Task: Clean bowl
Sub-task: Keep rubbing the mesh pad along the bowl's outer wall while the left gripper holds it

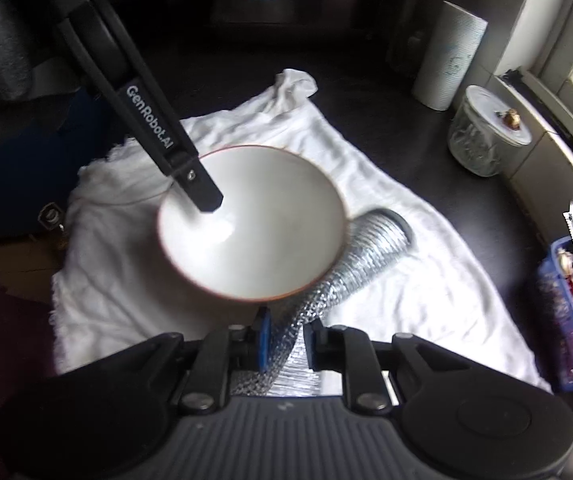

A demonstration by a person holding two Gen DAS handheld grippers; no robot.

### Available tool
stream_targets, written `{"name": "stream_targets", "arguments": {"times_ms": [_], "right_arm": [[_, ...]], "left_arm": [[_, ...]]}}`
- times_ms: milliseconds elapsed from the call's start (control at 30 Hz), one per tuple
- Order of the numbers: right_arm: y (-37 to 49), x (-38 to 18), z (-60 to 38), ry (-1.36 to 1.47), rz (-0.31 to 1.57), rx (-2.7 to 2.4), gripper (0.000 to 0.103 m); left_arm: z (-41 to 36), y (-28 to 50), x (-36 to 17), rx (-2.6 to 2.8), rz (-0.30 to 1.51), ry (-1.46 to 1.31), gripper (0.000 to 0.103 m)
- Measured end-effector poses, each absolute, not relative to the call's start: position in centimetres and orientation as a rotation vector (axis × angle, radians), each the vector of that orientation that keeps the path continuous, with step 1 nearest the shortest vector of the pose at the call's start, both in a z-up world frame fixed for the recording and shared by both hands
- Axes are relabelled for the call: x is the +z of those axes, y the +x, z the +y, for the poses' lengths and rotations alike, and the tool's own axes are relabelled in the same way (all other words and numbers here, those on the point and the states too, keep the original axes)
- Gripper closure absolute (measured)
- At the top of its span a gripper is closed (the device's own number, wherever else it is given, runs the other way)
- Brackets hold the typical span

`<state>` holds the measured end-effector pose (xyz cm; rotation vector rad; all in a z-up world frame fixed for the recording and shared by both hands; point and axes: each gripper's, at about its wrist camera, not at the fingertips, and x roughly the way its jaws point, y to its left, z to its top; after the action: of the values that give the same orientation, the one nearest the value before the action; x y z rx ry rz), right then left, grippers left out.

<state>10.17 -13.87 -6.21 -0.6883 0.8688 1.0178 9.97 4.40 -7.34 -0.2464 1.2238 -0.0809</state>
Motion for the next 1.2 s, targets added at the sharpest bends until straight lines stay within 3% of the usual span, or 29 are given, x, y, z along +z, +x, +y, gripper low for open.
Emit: {"name": "stream_targets", "arguments": {"times_ms": [33,100,800,1200], "right_arm": [[10.3,-6.2,-13.8,-0.693,0.868,1.017,0.084],[10.4,-6.1,-13.7,-0.705,0.863,1.017,0.084],[6.5,-7.0,-12.4,-0.749,0.863,1.096,0.083],[10.1,-6.6,-13.7,-0.74,0.849,1.031,0.084]], "left_arm": [[4.5,10.2,-7.3,-0.093,1.218,-0.228,0.08],[4.7,10.6,-7.3,-0.126,1.202,-0.221,0.092],[5.8,3.9,-9.7,0.135,1.213,-0.911,0.088],[6.7,8.7,-8.1,0.031,1.211,-0.473,0.083]]}}
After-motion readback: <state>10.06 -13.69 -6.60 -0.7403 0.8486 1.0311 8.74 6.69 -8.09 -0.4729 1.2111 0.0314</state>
